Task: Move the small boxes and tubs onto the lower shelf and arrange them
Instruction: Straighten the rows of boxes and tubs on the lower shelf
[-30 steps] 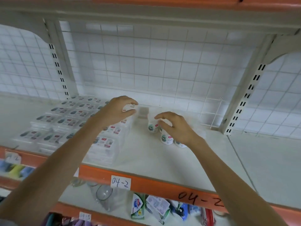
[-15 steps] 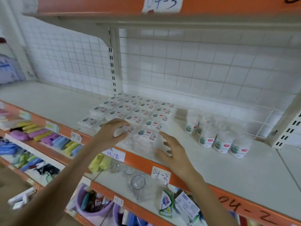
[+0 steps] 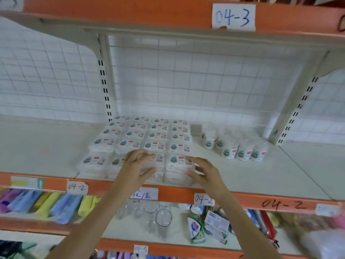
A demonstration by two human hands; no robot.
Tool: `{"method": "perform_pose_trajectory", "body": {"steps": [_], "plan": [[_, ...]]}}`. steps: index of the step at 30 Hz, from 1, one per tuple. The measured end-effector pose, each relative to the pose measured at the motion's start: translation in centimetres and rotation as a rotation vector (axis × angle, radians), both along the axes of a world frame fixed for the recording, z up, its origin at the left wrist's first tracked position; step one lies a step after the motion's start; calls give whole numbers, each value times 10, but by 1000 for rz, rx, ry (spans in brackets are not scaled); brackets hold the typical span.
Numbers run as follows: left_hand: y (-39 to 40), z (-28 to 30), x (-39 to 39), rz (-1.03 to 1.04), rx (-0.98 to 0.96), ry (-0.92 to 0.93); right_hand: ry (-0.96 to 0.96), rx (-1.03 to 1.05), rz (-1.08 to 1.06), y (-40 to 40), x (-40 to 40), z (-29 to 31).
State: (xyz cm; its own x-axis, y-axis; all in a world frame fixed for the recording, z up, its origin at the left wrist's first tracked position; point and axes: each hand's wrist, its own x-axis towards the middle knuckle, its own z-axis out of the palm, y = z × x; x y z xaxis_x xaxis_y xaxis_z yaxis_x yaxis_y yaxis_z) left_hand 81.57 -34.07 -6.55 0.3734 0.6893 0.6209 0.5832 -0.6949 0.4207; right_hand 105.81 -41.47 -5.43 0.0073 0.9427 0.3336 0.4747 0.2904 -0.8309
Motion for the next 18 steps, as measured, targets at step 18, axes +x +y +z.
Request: {"method": "perform_pose_trajectory", "body": {"steps": [18], "plan": [[2, -12, 1, -52, 201, 24, -143, -25, -79, -8, -11, -8]]}}
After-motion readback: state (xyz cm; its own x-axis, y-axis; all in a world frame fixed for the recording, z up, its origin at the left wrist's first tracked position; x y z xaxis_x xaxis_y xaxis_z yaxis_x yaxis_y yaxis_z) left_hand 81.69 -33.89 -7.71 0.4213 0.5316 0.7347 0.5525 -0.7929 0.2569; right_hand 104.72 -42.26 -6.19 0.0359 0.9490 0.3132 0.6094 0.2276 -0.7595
